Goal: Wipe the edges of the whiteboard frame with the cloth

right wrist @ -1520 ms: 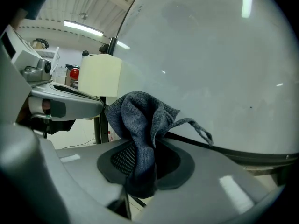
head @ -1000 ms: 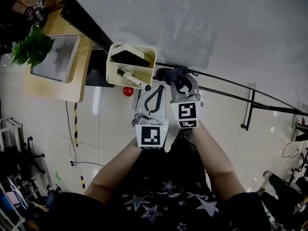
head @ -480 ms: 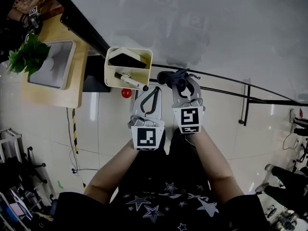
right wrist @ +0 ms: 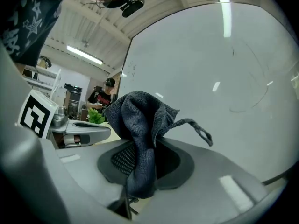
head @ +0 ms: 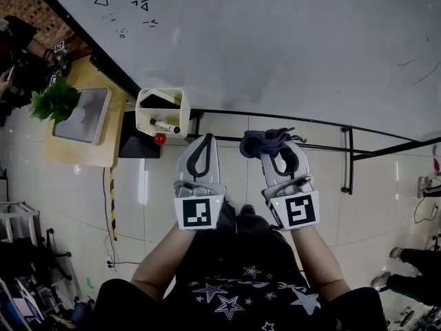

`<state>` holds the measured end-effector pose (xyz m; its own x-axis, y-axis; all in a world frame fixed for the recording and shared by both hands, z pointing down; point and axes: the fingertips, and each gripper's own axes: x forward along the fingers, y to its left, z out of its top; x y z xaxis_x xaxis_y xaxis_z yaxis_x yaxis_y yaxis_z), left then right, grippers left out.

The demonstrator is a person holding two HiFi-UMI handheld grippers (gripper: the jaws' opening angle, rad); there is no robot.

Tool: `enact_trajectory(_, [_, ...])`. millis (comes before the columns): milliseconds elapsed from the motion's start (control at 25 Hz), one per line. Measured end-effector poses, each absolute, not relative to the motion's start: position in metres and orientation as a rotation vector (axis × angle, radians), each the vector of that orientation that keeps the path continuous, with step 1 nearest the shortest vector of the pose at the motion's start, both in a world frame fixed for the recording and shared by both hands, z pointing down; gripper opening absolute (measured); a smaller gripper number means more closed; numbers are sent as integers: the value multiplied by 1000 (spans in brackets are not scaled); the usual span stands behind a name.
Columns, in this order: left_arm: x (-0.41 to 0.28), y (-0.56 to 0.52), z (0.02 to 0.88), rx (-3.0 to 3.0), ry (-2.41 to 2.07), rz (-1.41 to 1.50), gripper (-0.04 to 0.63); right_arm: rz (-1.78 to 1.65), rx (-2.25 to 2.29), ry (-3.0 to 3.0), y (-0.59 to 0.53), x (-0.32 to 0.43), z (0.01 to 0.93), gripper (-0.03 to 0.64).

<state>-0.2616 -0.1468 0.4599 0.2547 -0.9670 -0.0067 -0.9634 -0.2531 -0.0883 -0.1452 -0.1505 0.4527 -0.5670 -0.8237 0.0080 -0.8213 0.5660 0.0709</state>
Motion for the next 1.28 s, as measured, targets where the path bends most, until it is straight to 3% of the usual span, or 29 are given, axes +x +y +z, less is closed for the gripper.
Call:
enact_trajectory(480, [-218, -99, 433, -2444, 1807, -41, 5, -130, 1321, -2827, -93, -138, 421, 80])
enact_trajectory(1280, [-227, -93, 426, -2551, 1639, -19, 5, -149, 1408, -2744, -84, -155, 410, 77])
